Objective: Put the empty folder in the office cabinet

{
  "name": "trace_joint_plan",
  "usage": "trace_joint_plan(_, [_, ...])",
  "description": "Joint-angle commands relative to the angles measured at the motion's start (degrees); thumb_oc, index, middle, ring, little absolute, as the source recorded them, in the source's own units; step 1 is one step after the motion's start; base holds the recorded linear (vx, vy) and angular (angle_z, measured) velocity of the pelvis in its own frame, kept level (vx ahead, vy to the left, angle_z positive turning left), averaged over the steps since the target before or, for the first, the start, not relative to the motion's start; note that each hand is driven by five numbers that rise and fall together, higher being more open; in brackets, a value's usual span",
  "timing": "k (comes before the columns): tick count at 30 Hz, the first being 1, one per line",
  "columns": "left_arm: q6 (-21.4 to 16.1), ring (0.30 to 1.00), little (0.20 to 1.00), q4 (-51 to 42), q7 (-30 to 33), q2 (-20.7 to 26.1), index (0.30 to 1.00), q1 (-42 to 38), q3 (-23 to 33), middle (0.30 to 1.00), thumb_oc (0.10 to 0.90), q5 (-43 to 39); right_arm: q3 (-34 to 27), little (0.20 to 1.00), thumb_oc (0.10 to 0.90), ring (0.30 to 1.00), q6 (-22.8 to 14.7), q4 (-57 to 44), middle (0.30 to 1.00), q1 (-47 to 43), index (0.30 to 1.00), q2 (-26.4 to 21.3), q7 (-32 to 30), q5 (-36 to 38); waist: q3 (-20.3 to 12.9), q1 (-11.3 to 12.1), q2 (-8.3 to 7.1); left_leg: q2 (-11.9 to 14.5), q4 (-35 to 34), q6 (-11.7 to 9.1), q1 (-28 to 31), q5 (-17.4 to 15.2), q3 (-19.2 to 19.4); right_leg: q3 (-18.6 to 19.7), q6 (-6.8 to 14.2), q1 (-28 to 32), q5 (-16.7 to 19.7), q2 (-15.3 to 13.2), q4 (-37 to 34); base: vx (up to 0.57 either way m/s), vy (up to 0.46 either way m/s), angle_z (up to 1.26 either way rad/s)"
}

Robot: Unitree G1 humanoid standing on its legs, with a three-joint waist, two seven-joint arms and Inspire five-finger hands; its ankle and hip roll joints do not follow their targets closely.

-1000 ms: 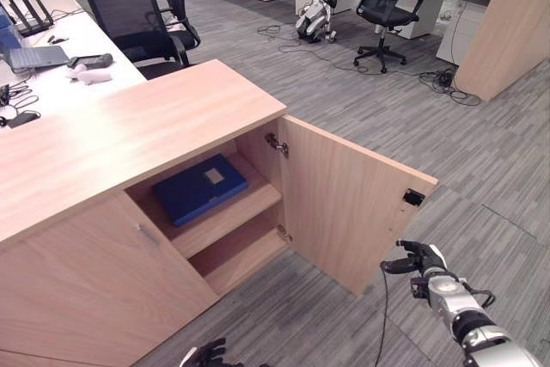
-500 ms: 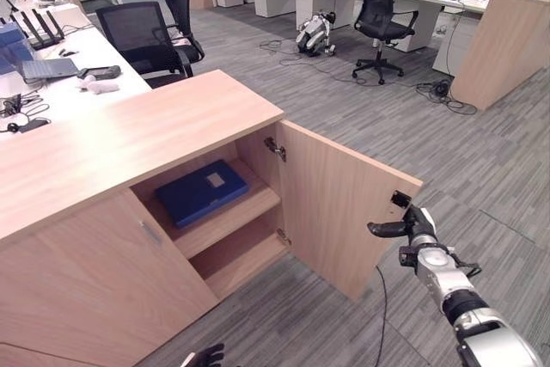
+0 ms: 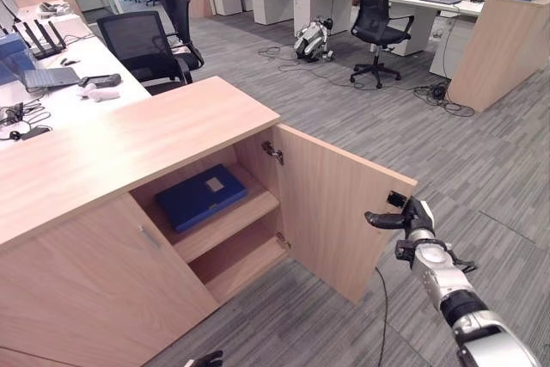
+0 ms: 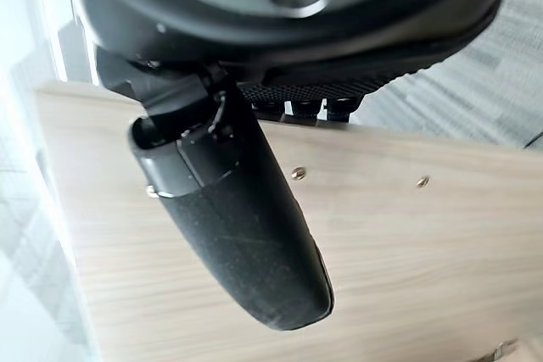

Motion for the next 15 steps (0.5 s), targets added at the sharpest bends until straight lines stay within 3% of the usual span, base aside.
trace_joint_plan(1, [-1.3, 0.9, 0.9, 0.3, 1.1, 2.1, 0.9, -4.9, -1.1, 0.9, 0.8, 1.2, 6.1, 0.9, 0.8, 0.9, -8.2, -12.7, 0.9, -9.3, 0.9, 3.2, 8.2, -0.5, 1.0, 3.9, -2.24, 0.2, 0.1, -2.9, 1.1, -2.4, -0.4, -2.8, 1.0, 2.6, -6.1, -1.9, 0.6, -0.03, -0.046, 0.06])
trace_joint_plan(4, [-1.4, 0.9, 0.9, -0.1, 1.3, 2.2, 0.9, -4.9, 0.0, 0.9, 0.8, 0.6, 8.8, 0.9, 0.8, 0.9, -7.9, -16.8, 0.9, -8.2, 0.9, 3.2, 10.7, -0.7, 1.6, 4.5, -2.23, 0.5, 0.1, -3.4, -0.2, -1.5, -1.4, -3.8, 1.0, 1.9, -6.1, -1.8, 0.6, -0.07, -0.041, 0.14])
trace_joint_plan(7, [-2.0, 0.9, 0.9, 0.0, 2.1, 2.3, 0.9, -6.2, 1.9, 0.9, 0.8, 0.0, 13.9, 0.9, 0.8, 0.9, -8.3, -22.8, 0.9, -6.9, 0.9, 2.4, 14.8, -0.3, 3.7, 6.7, -3.04, 1.3, 2.6, -5.0, -5.0, -0.2, -2.2, -6.3, 1.2, 0.4, -5.9, -3.1, 0.5, -0.16, -0.016, 0.17])
trace_joint_plan(9, [-2.2, 0.9, 0.9, 0.4, 2.4, 1.9, 0.9, -7.8, 2.4, 0.9, 0.8, 0.4, 15.4, 0.9, 0.8, 0.9, -8.7, -26.2, 0.9, -5.3, 0.9, 0.3, 16.1, -0.3, 4.8, 5.6, -3.98, 4.3, 8.5, -5.2, -8.9, -0.1, 6.0, -10.9, 1.4, 0.3, -5.9, -5.3, 0.5, -0.2, 0.068, 0.91])
trace_joint_plan(11, [-2.1, 0.9, 0.9, 0.7, 2.5, 2.4, 0.9, -7.6, 3.6, 0.9, 0.8, 2.1, 18.8, 0.9, 0.8, 0.9, -7.7, -30.2, 0.9, -4.7, 0.9, 0.3, 18.3, -1.2, 4.5, 4.7, -4.4, 8.7, 10.6, -5.0, -7.7, 0.5, 18.7, -15.0, 1.2, 1.2, -6.0, -5.5, 0.5, -0.11, 0.11, 1.15])
trace_joint_plan(15, [-1.8, 0.9, 0.9, 3.0, 2.4, 2.6, 0.9, -7.0, 4.1, 0.9, 0.8, 4.2, 22.1, 0.9, 0.8, 0.9, -6.8, -33.8, 0.9, -4.6, 0.9, 1.7, 20.9, -1.5, 3.8, 5.5, -4.22, 7.5, 8.4, -4.3, -6.5, 0.5, 19.7, -17.9, 0.8, 3.2, -6.4, -5.3, 1.1, 0.03, 0.103, 0.13])
